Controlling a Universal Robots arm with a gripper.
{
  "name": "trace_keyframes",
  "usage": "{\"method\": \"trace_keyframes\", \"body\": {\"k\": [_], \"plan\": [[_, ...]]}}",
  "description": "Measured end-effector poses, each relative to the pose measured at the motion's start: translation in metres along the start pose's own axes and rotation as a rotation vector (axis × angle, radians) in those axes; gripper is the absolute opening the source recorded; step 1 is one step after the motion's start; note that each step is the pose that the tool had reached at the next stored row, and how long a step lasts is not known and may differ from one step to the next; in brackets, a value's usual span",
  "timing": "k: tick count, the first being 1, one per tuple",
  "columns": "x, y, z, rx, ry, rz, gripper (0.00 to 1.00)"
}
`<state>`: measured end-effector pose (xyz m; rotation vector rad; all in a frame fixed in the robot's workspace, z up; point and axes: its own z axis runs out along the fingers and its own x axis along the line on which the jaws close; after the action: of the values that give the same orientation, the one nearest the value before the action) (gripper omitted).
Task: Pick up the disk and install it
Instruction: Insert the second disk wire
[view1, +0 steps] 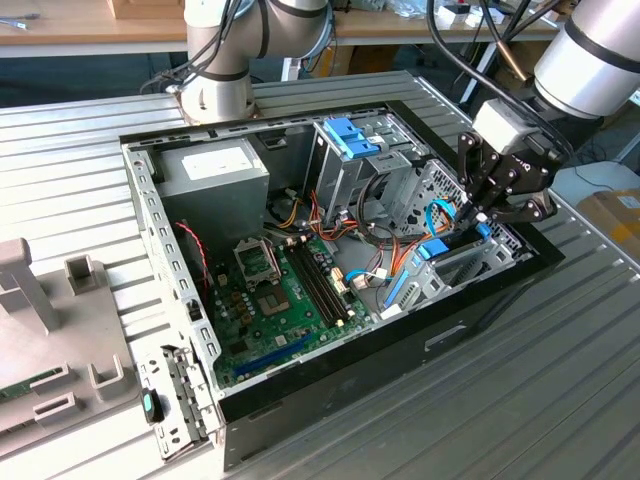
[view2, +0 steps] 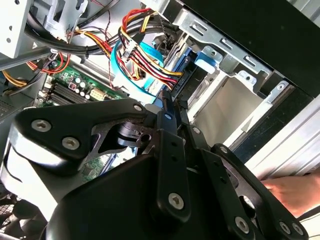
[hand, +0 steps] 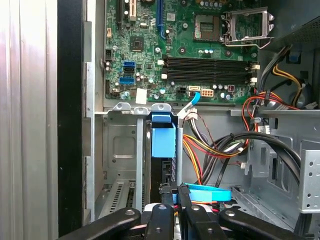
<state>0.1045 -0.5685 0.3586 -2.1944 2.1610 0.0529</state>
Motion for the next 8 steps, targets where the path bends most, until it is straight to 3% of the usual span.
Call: {"method": "trace_keyframes", "body": {"k": [8], "plan": [[0.0047,0.0032,0.0066,0.0047,-0.0004,0.0,0.16]]}}
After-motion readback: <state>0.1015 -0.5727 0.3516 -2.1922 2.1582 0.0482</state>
